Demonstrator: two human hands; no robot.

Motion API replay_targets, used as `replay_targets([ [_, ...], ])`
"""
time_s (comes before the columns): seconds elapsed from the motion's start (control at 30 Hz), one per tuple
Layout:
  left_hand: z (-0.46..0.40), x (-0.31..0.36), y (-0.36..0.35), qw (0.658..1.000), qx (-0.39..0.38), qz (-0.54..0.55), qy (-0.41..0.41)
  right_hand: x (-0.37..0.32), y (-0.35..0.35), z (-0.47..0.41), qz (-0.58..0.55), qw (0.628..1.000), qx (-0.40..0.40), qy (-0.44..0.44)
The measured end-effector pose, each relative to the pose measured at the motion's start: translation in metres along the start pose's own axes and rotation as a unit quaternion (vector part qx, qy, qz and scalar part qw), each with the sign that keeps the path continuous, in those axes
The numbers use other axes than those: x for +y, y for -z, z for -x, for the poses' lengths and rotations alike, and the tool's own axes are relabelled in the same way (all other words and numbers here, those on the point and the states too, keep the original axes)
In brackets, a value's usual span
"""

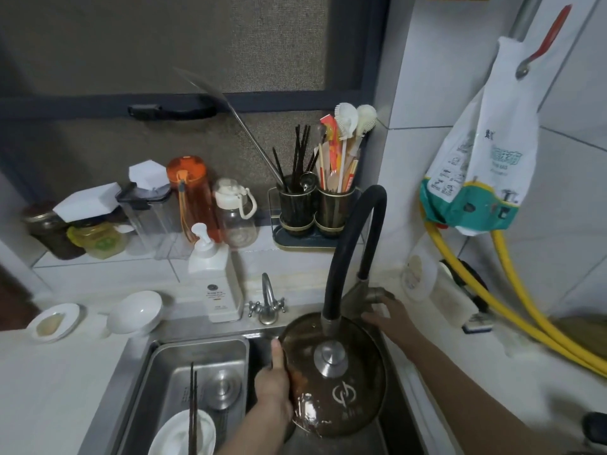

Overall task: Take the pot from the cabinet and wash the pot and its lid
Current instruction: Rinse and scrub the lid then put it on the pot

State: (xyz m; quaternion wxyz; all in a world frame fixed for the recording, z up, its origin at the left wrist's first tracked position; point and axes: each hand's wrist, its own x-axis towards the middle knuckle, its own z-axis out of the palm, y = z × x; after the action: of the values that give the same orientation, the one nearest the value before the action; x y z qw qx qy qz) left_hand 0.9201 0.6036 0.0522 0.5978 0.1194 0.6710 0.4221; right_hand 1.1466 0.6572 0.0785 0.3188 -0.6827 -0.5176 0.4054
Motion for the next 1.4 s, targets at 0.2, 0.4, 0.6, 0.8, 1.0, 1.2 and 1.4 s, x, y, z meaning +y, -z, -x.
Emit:
replay_targets([
  [0.2, 0.007, 0.011, 0.006, 0.981, 0.027, -0.134, -0.136, -0.011, -0.048, 0.070, 0.056, 0.997, -0.050, 0.009],
  [0.4, 0.023, 0.023, 0.011, 0.913, 0.004, -0.301, -0.275, -0.016, -0.085, 0.110, 0.019, 0.999, 0.028, -0.005],
  [0.6, 0.030, 0.021, 0.020, 0.873, -0.080, -0.337, -0.344, -0.015, -0.108, 0.130, -0.088, 0.987, 0.082, -0.111],
  [0.8, 0.052, 0.026, 0.035, 0.761, -0.130, -0.429, -0.469, -0.021, -0.128, 0.151, -0.289, 0.933, 0.134, -0.167],
  [1.0, 0.057, 0.025, 0.045, 0.496, -0.186, -0.557, -0.640, -0.019, -0.141, 0.173, -0.462, 0.851, 0.138, -0.207],
  [1.2, 0.059, 0.008, 0.056, 0.312, -0.192, -0.534, -0.762, -0.015, -0.160, 0.183, -0.503, 0.805, 0.183, -0.254],
  [1.4, 0.055, -0.004, 0.071, 0.198, -0.200, -0.457, -0.844, -0.013, -0.161, 0.193, -0.591, 0.757, 0.168, -0.223],
])
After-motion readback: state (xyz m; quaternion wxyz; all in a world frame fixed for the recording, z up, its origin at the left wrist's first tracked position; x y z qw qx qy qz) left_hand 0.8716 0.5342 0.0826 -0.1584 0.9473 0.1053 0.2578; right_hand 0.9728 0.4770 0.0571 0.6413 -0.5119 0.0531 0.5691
